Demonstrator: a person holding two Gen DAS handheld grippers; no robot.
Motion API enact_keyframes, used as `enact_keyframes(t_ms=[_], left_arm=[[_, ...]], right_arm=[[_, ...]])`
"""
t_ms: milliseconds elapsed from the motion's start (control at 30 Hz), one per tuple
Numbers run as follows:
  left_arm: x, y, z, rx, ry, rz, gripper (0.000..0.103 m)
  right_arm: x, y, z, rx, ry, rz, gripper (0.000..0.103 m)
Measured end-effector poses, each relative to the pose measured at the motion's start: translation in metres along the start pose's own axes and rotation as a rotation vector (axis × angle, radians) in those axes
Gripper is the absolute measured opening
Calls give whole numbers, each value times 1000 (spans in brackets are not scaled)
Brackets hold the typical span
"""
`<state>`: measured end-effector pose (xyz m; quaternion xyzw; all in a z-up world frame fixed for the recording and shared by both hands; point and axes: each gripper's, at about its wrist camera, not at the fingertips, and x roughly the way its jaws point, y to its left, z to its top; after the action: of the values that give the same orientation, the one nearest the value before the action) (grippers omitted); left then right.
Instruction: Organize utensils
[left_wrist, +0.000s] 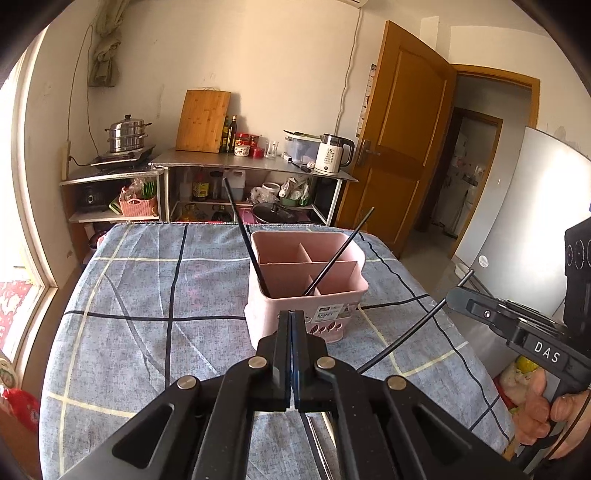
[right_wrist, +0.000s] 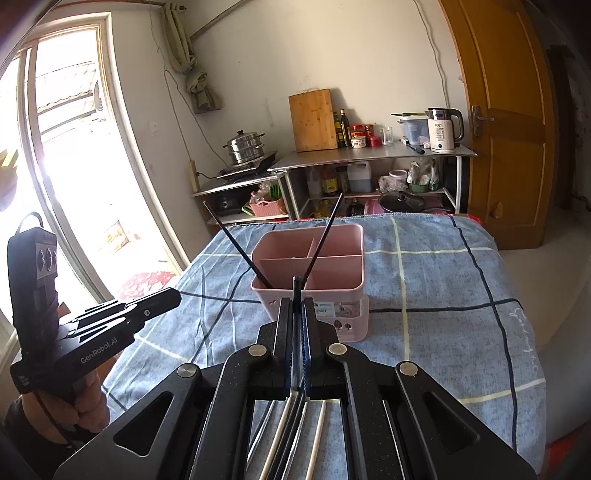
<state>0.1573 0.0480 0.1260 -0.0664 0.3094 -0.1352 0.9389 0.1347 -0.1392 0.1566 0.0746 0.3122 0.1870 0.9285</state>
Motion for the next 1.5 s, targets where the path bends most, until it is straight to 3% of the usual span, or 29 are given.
enact_keyframes(t_ms=[200,400,533,833,1000,1133,1500], left_arm=[[-5,24,-19,-59,20,16,0],[2,51,-66,-151,94,34,3],[8,69,-98,-218,139,47,19],[10,91,-147,-411,214,3,19],[18,94,-157,-450,256,14,22],[27,103,-162,-531,291,15,35],[48,130,-142,-649,253,91,42]], right_arm=[[-2,4,0,-8,-6,4,4],[-3,9,-3,-24,-6,3,4],[-7,10,-3,-26,-13,6,4],[-9,10,-2,-22,-21,6,4],[-11,11,-2,-28,-22,6,4],[-11,11,-3,-25,-19,5,4],[-9,12,-3,-30,-16,5,4]])
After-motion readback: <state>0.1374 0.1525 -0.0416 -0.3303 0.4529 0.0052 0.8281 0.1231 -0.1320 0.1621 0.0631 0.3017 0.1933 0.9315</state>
